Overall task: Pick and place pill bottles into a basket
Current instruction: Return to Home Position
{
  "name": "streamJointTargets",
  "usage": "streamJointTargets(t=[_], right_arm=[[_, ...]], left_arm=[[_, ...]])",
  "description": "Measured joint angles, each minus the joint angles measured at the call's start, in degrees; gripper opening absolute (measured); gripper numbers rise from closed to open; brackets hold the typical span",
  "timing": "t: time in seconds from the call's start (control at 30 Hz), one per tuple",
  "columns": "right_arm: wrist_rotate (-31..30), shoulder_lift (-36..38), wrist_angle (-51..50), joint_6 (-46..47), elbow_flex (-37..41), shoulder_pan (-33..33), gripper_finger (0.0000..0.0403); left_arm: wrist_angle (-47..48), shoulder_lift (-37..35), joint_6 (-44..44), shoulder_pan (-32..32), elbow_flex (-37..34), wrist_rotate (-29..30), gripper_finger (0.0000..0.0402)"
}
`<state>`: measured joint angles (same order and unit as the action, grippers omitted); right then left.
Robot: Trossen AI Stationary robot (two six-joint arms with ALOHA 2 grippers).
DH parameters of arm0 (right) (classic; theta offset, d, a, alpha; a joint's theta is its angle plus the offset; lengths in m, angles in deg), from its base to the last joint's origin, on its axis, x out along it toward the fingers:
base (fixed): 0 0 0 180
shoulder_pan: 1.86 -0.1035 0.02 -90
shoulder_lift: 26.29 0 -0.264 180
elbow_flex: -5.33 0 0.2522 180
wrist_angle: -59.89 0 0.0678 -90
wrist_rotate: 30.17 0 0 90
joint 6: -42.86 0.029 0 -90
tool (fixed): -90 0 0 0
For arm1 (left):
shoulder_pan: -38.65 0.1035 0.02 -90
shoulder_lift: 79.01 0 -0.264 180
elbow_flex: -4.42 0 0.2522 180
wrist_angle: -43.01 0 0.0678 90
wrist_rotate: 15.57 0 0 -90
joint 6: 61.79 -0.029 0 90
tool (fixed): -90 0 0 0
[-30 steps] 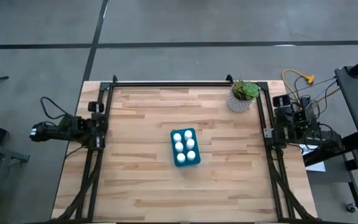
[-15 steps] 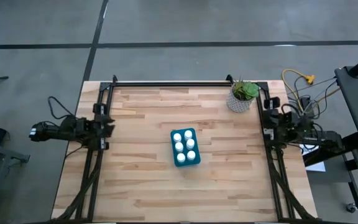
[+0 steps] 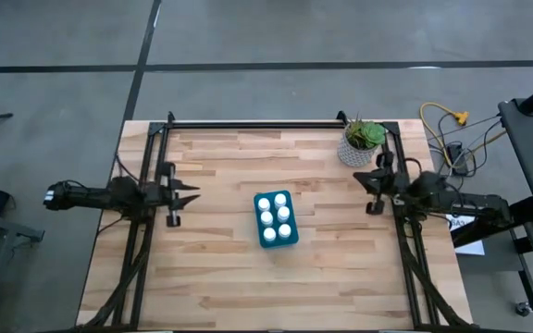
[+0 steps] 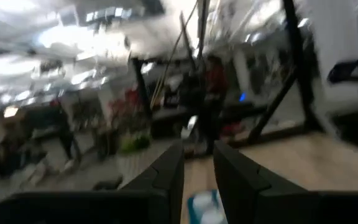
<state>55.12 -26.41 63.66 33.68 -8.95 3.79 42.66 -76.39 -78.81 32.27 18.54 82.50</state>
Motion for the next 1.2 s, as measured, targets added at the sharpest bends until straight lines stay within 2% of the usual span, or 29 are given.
streamJointTargets(t=[0.1, 0.2, 0.3, 0.9, 1.0, 1.2], right_arm=[[-4.0, 0.0, -5.4, -1.8, 0.0, 0.0, 0.0008], [-4.3, 0.0, -11.1, -2.9, 0.0, 0.0, 0.0008], [-4.2, -0.2, -15.6, -3.2, 0.0, 0.0, 0.0008], [-2.9, -1.5, -15.9, -4.9, -0.1, 0.0, 0.0008], [-0.9, -1.5, -16.1, -0.8, -0.1, -0.1, 0.0008], [-0.8, -1.5, -16.1, 6.2, -0.1, 0.0, 0.0008]], left_arm=[[5.8, -0.1, 0.1, 0.0, 0.0, 3.3, 0.007], [11.2, 0.2, 0.2, 0.0, 0.0, 3.4, 0.007], [11.4, 1.6, 1.7, 0.0, 0.1, 3.1, 0.007], [11.5, 4.2, 1.7, 0.0, 0.1, 3.1, 0.007], [11.5, 4.1, 1.7, 0.0, 0.1, 3.1, 0.007], [11.5, 4.4, 1.7, 0.0, 0.1, 3.1, 0.007]])
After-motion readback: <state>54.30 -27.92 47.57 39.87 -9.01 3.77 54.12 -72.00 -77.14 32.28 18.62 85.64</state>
